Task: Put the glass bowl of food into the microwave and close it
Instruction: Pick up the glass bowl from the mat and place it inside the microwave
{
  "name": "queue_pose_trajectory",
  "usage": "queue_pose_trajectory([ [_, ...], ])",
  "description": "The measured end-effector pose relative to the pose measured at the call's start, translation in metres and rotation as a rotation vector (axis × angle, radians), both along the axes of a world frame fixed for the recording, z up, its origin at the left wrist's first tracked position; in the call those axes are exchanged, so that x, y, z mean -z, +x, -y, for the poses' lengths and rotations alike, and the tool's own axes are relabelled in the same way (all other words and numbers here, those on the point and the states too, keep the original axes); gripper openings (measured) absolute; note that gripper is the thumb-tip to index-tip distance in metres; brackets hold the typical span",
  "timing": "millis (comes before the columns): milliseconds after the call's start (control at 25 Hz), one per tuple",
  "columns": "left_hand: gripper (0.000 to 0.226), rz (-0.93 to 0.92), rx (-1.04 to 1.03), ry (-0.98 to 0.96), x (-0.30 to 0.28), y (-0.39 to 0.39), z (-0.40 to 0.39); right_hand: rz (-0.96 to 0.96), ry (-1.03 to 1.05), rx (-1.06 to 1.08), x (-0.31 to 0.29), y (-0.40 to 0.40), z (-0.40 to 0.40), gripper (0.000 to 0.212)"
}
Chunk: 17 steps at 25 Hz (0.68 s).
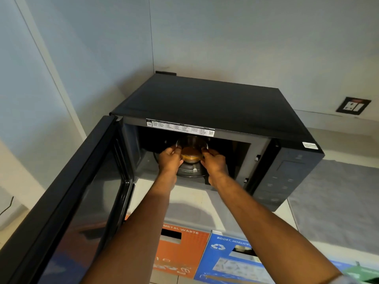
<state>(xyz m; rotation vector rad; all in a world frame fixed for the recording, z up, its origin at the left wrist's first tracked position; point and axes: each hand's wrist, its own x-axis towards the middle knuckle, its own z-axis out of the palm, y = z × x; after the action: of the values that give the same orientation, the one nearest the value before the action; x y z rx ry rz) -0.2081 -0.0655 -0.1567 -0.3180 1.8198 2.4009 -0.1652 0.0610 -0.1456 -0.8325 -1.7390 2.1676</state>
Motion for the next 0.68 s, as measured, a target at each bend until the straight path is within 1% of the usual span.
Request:
queue_pose_trajectory([
  [40,0.026,0.003,-0.003,0.0,0.001,-0.003,-0.001,0.0,-0.022,0.009,-0.001,-0.002,0.0,0.002],
  [120,0.024,0.008,-0.006,0.0,0.003,-0.007,-0.002,0.001,-0.047,0.012,-0.001,-0.005,0.0,0.012],
  [360,0.014,0.0,-0.004,0.021,0.001,-0.012,-0.005,0.018,-0.07,0.021,-0.005,-0.01,-0.001,0.011],
  [680,0.023,-0.013,-0.003,-0.01,0.003,-0.012,-0.005,0.048,-0.049,0.006,-0.005,-0.014,0.001,0.013],
])
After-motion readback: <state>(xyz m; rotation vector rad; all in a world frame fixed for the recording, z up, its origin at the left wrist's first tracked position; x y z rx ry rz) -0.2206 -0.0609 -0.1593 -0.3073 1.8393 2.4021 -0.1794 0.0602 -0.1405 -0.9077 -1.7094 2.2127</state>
